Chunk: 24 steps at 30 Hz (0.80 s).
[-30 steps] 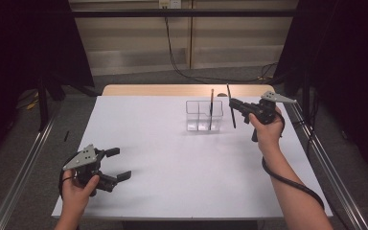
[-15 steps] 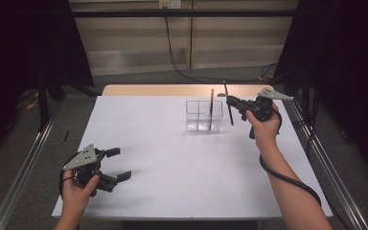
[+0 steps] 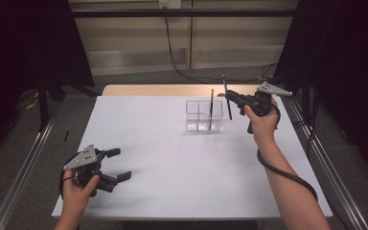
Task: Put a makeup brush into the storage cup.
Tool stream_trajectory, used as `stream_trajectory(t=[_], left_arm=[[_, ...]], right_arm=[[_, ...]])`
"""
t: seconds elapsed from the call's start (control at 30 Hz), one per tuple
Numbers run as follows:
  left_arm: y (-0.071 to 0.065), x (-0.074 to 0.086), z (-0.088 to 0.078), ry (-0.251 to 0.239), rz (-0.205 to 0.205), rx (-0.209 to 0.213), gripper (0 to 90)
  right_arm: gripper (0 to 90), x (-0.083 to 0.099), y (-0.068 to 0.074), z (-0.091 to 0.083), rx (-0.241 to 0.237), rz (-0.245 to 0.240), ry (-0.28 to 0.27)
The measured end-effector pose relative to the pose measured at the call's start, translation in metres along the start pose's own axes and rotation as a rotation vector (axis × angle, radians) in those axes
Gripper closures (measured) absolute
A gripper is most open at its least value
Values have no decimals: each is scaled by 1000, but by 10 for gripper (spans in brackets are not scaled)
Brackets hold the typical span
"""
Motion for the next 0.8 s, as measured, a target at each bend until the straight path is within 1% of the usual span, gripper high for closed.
stream_trajectory(t=[0.2, 0.43, 0.57, 0.73, 0.8], left_arm=[[0, 0, -1, 2, 2, 1, 16], [0, 2, 0, 4, 3, 3, 16], [-1, 1, 0, 1, 3, 4, 16], [-1, 1, -1, 2, 1, 4, 16], [-1, 1, -1, 1, 1, 4, 16]], right_arm=[[848, -4, 2, 5, -1, -5, -8], [848, -9, 3, 11, 7, -1, -27], [848, -10, 3, 15, 12, 0, -29], [848, -12, 4, 18, 5, 5, -40], [848, -13, 4, 19, 11, -3, -39]])
Point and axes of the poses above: each handheld gripper's, and its own axes: z roughly forward along the jaws, x roughly out of its underside, y roughly to its left, the point moved 1 cm from there along z, roughly forward along the jaws, and after that the axes turned 15 degrees about z, right-handed, at the moved point
